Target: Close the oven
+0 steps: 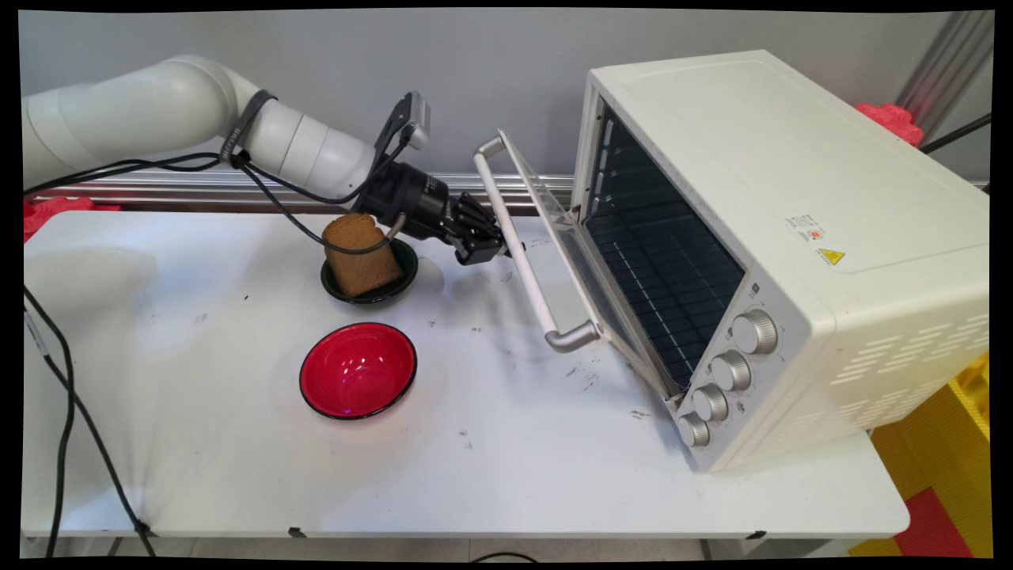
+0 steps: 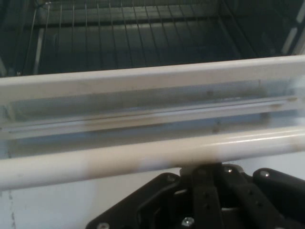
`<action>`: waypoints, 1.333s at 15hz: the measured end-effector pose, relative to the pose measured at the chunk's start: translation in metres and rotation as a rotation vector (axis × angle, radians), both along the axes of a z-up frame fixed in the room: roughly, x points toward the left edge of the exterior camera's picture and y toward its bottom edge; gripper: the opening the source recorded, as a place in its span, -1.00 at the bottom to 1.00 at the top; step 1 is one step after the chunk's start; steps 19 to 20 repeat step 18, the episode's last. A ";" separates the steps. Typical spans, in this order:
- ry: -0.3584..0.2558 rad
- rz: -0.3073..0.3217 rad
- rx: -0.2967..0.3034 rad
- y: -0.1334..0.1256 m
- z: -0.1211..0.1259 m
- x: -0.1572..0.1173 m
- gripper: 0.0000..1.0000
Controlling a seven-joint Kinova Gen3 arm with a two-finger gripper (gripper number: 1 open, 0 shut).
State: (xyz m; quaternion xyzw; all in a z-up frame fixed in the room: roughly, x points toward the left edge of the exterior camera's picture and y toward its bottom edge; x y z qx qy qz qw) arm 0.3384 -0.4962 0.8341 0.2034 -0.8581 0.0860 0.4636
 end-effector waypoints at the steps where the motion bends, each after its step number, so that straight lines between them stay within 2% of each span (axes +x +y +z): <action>1: 0.003 0.000 -0.001 -0.001 0.000 -0.001 -1.00; 20: 0.046 0.002 -0.020 -0.015 0.005 -0.017 -1.00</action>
